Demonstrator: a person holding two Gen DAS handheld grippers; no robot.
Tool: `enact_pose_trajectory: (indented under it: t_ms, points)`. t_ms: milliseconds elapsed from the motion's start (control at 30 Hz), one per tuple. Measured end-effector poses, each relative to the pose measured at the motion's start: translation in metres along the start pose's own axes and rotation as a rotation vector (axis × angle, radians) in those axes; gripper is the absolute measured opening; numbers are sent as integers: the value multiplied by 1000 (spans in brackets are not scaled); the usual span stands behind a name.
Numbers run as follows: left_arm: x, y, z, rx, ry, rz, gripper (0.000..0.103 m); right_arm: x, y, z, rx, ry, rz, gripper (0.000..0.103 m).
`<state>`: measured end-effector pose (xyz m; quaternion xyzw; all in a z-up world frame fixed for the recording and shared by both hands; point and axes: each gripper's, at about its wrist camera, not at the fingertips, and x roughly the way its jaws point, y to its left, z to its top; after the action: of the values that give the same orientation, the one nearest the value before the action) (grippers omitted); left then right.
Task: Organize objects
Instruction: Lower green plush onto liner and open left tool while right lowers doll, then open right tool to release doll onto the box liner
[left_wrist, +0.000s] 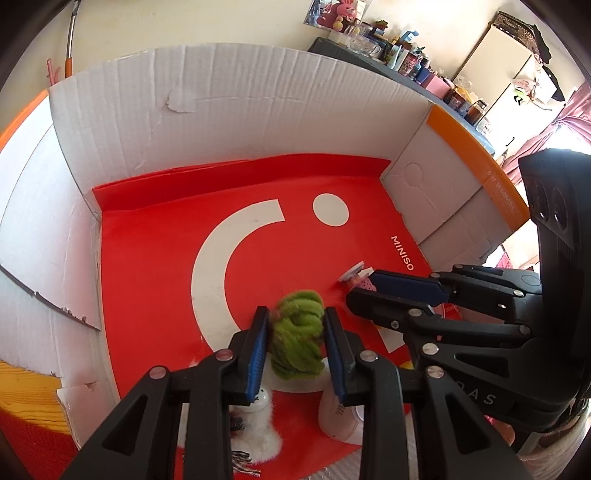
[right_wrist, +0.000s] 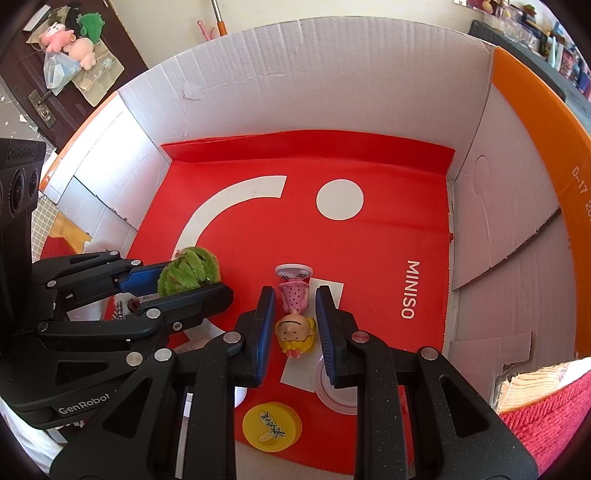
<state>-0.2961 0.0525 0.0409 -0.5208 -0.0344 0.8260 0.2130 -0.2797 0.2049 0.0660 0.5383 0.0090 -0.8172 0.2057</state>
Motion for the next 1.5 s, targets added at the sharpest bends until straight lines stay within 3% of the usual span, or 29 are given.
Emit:
enact_pose_trajectory:
  t_ms: [400,600,1200,1500]
  points:
    - [-2,2,-1,-6,-2,-4,36,1,0,0,8,1,9,22]
    - [-4,2,-2,-13,-12,-6,44,1,-1,0,15,3,13,22]
    - [-21,-1,-5,-9,-34,-17,49,-8,7,2,1,-6,-7,22]
    - [-50,-6,-8,8,-96,-2,49,-32,10,-2,2,-57,-6,22]
